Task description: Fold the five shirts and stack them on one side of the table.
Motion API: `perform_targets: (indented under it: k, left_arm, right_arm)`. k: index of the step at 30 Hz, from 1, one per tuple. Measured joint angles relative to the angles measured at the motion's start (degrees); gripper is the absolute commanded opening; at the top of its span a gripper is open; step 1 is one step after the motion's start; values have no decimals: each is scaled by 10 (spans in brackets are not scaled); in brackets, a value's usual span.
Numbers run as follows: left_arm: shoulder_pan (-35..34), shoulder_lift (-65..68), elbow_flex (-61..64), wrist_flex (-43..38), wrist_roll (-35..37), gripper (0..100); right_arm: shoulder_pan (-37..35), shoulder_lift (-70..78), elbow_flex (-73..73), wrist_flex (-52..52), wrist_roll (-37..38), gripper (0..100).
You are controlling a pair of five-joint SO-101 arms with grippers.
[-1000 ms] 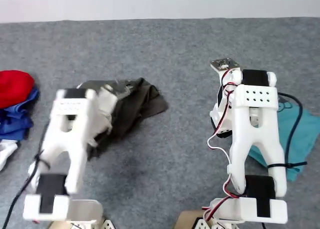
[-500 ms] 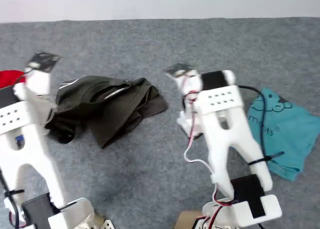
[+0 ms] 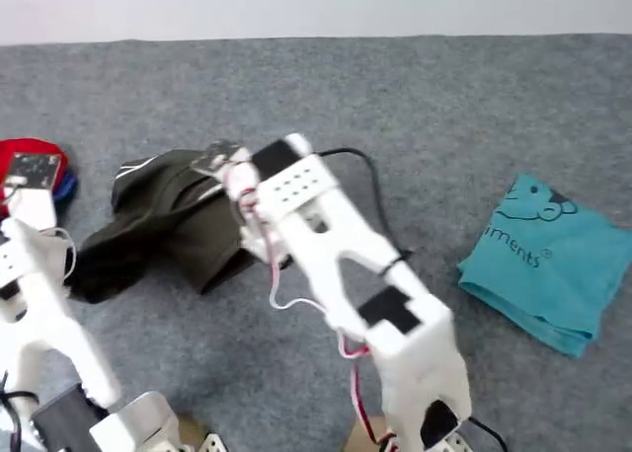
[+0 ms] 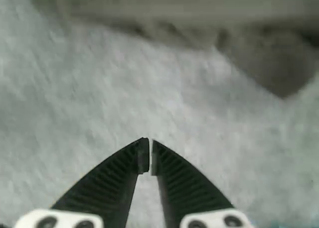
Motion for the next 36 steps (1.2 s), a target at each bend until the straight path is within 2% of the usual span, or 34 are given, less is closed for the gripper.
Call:
perform_targets:
  k: [4,13,22,24,28,36]
  left_arm:
    - [-15,0,28,-28,0,5]
    - [-17,0,49,-39,0,5]
    - [-18,0,49,-39,0,5]
    - [-18,0,49,-39,0,5]
    - [-18,0,49,-39,0,5]
    - [-18,0,49,-39,2,5]
  right_arm:
    - [-48,81,-97,0,-33,240]
    - [-142,177,-279,-3,-37,244]
    - [-152,319,-404,-3,-11,240]
    - [-152,346,-423,-3,-11,208]
    - [-144,373,-452,-3,-10,13]
    - [-102,375,-531,25,33,9]
